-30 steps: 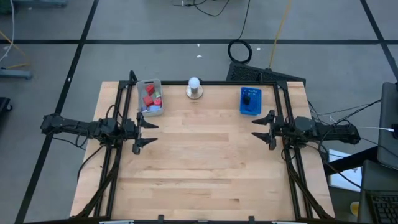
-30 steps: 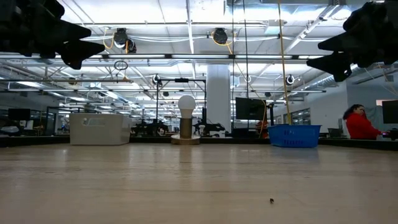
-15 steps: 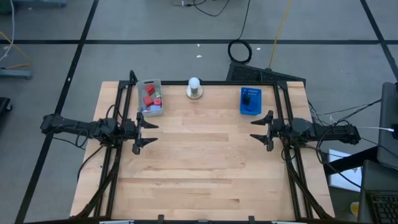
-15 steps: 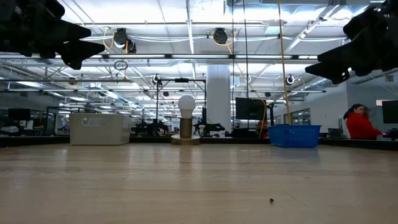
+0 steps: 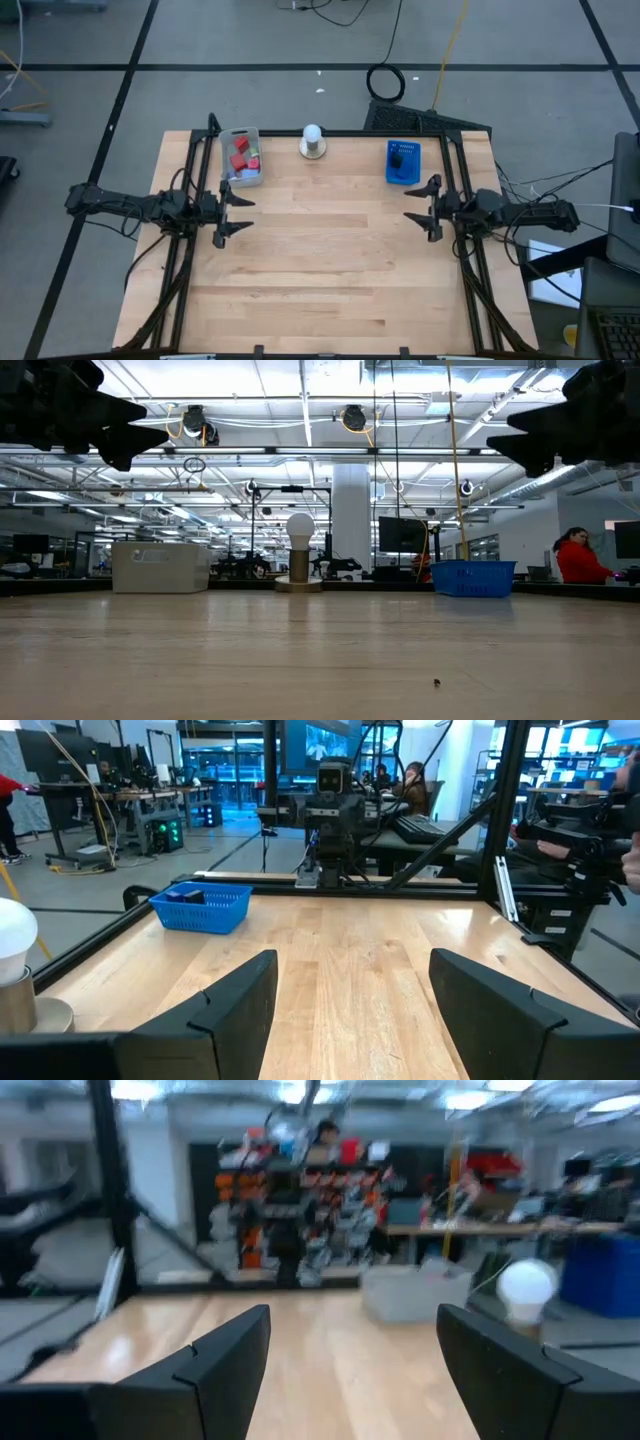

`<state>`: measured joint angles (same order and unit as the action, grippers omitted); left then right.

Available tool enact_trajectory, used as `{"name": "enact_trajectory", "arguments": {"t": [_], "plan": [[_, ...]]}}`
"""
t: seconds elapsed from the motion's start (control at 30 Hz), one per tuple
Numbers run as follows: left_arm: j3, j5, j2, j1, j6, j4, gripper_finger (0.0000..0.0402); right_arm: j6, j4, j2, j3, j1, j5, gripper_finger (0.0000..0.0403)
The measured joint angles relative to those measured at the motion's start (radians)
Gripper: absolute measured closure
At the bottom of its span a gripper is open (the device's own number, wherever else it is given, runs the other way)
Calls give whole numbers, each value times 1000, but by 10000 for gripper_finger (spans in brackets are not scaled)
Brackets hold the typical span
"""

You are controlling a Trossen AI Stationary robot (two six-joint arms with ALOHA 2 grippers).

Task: Pick & Place Office items
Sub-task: Return to Home Position

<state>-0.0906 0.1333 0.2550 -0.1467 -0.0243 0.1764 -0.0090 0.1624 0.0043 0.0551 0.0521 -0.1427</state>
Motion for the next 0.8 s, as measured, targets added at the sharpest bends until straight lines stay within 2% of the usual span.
{"name": "enact_trajectory", "arguments": {"t": [0.13, 0.8], "plan": [[0, 0, 0, 0, -1, 0, 142, 24, -25, 0, -5, 0, 40, 124], [0, 0, 0, 0, -1, 0, 142, 49, -17, 0, -8, 0, 40, 124]]}}
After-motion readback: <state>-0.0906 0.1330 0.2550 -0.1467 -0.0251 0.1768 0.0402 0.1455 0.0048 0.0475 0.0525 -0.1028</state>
